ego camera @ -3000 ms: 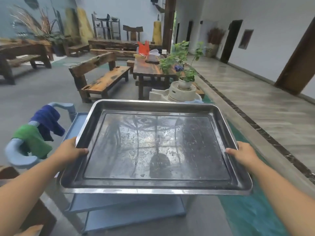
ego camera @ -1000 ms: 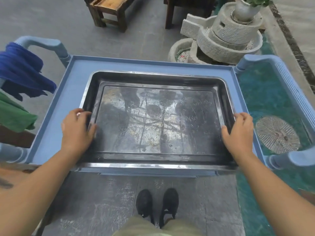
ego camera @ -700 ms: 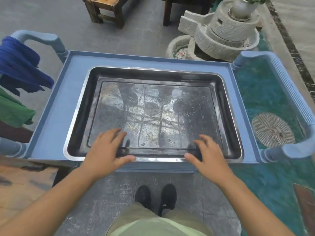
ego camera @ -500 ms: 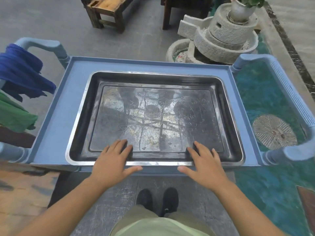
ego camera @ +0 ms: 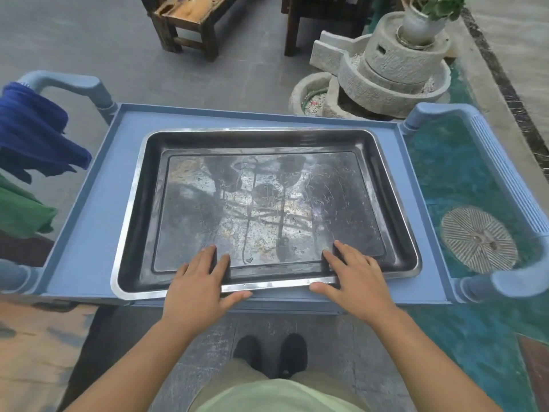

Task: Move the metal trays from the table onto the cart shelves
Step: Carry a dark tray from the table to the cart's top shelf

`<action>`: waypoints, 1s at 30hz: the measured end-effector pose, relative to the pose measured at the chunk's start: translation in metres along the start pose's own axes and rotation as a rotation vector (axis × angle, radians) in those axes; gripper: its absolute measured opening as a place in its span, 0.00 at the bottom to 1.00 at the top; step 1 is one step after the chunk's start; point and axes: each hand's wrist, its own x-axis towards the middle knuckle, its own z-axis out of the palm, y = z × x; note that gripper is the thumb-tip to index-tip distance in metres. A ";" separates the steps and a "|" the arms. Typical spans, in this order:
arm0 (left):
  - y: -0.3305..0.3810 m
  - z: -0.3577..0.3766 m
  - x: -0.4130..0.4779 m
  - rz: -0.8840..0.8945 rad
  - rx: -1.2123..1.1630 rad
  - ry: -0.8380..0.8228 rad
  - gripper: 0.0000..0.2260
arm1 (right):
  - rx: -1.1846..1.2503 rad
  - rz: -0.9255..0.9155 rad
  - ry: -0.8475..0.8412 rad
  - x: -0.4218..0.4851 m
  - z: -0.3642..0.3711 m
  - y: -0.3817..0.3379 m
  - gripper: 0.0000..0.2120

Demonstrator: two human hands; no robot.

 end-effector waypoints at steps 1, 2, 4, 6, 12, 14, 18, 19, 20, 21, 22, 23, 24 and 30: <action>0.002 0.000 0.001 -0.013 -0.003 -0.003 0.44 | -0.002 -0.009 -0.002 0.004 -0.002 0.003 0.50; 0.006 0.001 0.001 -0.028 -0.008 -0.008 0.44 | -0.003 -0.019 -0.004 0.009 -0.004 0.006 0.50; 0.013 0.002 0.000 -0.055 -0.029 -0.009 0.44 | 0.001 -0.042 -0.008 0.018 -0.009 0.012 0.51; 0.018 0.004 -0.001 -0.086 -0.036 -0.011 0.43 | 0.010 -0.067 -0.020 0.027 -0.014 0.018 0.51; 0.025 0.003 0.002 -0.119 -0.044 -0.014 0.43 | 0.016 -0.098 -0.025 0.037 -0.018 0.025 0.50; 0.027 0.003 0.003 -0.126 -0.046 -0.009 0.43 | 0.022 -0.102 -0.022 0.040 -0.020 0.026 0.49; 0.031 0.002 0.005 -0.138 -0.062 0.004 0.43 | 0.018 -0.118 -0.028 0.047 -0.026 0.030 0.48; 0.031 0.002 0.005 -0.141 -0.063 0.004 0.44 | 0.020 -0.123 -0.033 0.049 -0.027 0.031 0.48; 0.032 0.002 0.006 -0.142 -0.063 -0.001 0.44 | 0.019 -0.130 -0.037 0.051 -0.029 0.032 0.47; 0.033 0.002 0.007 -0.143 -0.062 -0.003 0.44 | 0.016 -0.137 -0.039 0.053 -0.029 0.033 0.47; 0.033 0.002 0.008 -0.143 -0.061 -0.003 0.45 | 0.012 -0.142 -0.038 0.055 -0.030 0.035 0.48; 0.034 0.001 0.009 -0.142 -0.059 -0.005 0.45 | 0.011 -0.147 -0.039 0.057 -0.031 0.035 0.48; 0.035 0.001 0.009 -0.143 -0.056 -0.008 0.45 | 0.012 -0.152 -0.042 0.058 -0.031 0.036 0.48; 0.036 0.003 0.008 -0.160 -0.062 0.004 0.45 | 0.001 -0.171 -0.057 0.060 -0.030 0.038 0.50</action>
